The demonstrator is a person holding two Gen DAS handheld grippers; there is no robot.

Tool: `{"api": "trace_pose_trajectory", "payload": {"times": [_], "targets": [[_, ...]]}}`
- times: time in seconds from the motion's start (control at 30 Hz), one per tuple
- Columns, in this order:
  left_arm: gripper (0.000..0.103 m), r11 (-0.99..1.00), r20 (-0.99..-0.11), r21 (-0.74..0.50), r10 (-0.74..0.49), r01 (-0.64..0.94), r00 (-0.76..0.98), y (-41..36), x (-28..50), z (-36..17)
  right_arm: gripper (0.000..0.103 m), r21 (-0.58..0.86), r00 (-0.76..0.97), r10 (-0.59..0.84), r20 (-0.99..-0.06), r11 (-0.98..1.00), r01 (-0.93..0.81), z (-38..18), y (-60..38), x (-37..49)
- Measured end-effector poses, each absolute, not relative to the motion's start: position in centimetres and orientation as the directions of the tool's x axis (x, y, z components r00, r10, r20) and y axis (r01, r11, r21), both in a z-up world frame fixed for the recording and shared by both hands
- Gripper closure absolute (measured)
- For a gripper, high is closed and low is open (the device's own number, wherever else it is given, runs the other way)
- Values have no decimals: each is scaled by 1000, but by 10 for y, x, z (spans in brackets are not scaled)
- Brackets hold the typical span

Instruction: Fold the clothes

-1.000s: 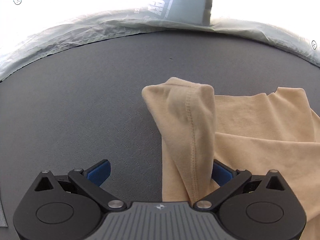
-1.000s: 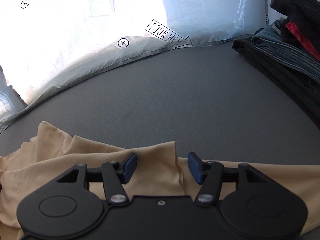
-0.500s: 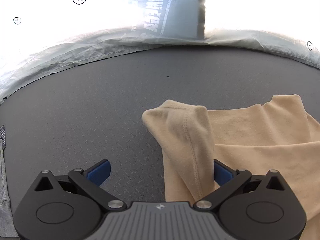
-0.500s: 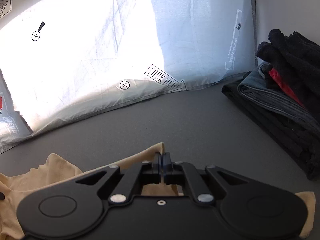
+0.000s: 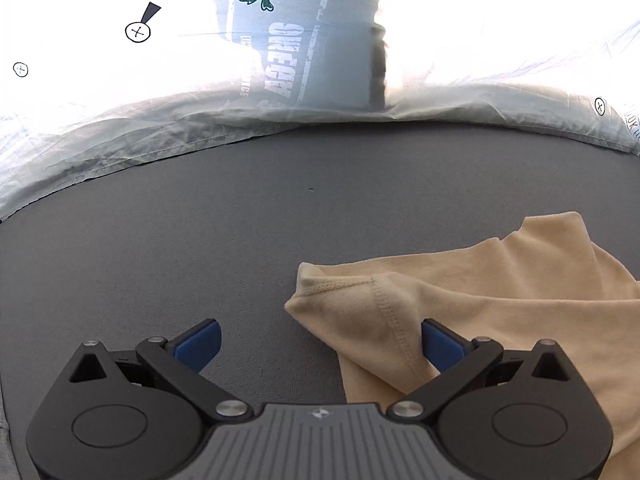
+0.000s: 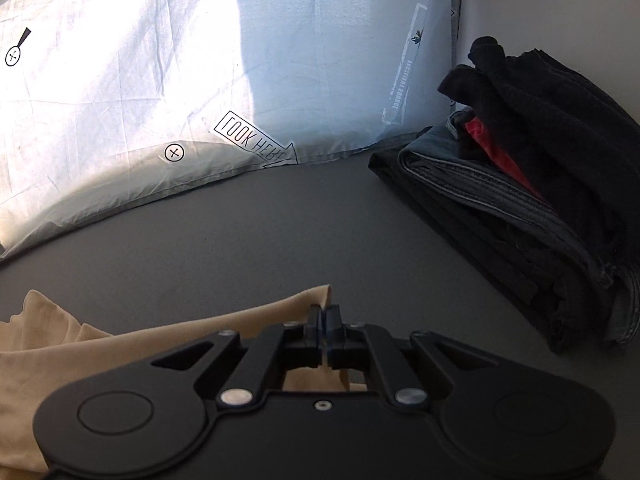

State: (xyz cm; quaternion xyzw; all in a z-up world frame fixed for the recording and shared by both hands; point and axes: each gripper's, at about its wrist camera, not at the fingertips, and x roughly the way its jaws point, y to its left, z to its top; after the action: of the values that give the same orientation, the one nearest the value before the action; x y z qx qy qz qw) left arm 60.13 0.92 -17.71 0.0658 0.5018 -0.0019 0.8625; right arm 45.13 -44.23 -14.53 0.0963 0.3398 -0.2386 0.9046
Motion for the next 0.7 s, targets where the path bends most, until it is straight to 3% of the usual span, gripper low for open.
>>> {"api": "trace_pose_trajectory", "payload": {"times": [0.4,0.57,0.7], "targets": [[0,982,-769,188,129,28,626,3,634,-204,101,-1,629,-375,-681,860,511,-154,-445,461],[0,980,-784,196,148,15,603,3,652,-203,98,3,592,-361,-721,852,523,-161,-446,465],[0,977,-785,214,169,6,596,13,634,-192,68,63,599,-354,-718,824,563,-157,-446,454]]}}
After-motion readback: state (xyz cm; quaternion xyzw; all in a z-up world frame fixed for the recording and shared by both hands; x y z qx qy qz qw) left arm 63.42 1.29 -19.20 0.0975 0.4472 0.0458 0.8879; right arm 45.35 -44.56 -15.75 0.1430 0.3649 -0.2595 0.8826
